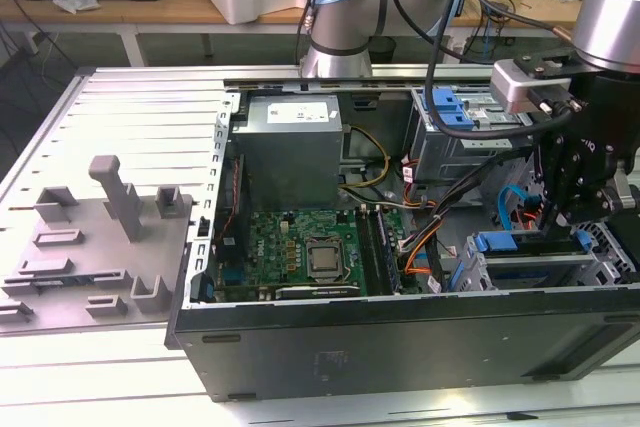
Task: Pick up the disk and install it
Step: 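Insert the first disk wire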
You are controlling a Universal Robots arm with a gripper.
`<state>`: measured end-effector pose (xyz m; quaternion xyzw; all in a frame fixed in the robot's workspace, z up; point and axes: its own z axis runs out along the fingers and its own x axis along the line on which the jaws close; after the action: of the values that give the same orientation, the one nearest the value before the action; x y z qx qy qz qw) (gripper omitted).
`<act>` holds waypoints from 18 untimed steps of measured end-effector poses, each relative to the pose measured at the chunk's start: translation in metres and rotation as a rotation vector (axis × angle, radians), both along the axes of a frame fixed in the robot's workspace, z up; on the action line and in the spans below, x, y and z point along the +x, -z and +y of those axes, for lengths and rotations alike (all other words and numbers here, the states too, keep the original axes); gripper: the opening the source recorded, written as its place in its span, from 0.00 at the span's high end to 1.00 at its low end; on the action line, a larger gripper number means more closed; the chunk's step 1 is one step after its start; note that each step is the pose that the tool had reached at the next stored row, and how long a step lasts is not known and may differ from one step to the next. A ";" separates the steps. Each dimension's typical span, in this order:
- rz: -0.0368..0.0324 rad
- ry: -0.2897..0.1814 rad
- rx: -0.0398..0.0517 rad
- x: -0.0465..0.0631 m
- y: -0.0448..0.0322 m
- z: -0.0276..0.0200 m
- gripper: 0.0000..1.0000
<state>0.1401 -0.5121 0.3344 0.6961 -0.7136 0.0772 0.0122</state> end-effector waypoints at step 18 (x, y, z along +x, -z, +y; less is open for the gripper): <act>-0.0001 0.000 -0.0001 0.000 -0.0089 0.0018 0.69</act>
<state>0.1401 -0.5103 0.3433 0.6962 -0.7136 0.0773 0.0122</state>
